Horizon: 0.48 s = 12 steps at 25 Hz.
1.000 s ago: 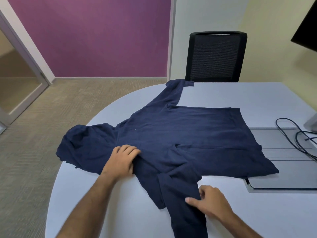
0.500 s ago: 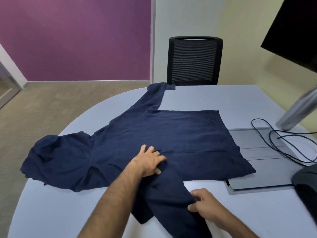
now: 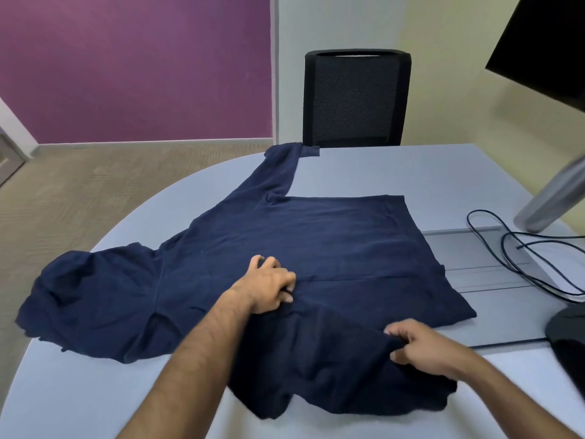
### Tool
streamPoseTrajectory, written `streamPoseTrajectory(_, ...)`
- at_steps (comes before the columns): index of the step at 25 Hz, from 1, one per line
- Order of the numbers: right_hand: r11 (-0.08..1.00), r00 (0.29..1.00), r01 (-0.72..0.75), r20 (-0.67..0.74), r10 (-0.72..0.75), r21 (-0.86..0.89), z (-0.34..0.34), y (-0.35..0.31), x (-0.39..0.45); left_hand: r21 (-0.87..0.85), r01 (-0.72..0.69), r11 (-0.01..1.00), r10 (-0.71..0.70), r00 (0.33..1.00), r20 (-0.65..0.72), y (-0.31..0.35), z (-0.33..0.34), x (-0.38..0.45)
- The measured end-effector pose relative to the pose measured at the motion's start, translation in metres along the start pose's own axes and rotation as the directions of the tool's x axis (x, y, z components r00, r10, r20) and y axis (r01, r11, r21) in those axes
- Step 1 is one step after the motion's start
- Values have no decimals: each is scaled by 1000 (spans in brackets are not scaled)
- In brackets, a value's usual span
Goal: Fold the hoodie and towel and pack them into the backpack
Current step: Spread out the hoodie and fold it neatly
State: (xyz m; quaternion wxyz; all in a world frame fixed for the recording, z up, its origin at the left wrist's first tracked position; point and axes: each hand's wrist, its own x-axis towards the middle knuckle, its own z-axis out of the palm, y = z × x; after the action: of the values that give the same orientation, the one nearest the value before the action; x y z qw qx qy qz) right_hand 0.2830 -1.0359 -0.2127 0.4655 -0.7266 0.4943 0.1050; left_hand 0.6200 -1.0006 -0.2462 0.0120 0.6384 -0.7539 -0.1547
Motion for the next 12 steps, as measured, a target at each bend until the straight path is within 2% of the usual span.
streamPoseTrajectory(2, 986, 999, 18, -41, -25, -164, -32, -2, 4, -180, 70, 981, -85, 993, -76, -17, -9, -4)
streamPoseTrajectory(6, 923, 991, -13, -126, -38, -383, -97, 2, 18, -350, 143, 926, -207, 966, -153, -48, -36, -10)
streamPoseTrajectory(9, 898, 973, -85, -232, -19, -431, -134, 2, 32, -421, 160, 893, -281, 929, -242, -54, -48, -5)
streamPoseTrajectory(12, 904, 962, -128, -273, 13, -409, -154, -3, 46, -376, 252, 892, -361, 897, -255, -57, -53, 10)
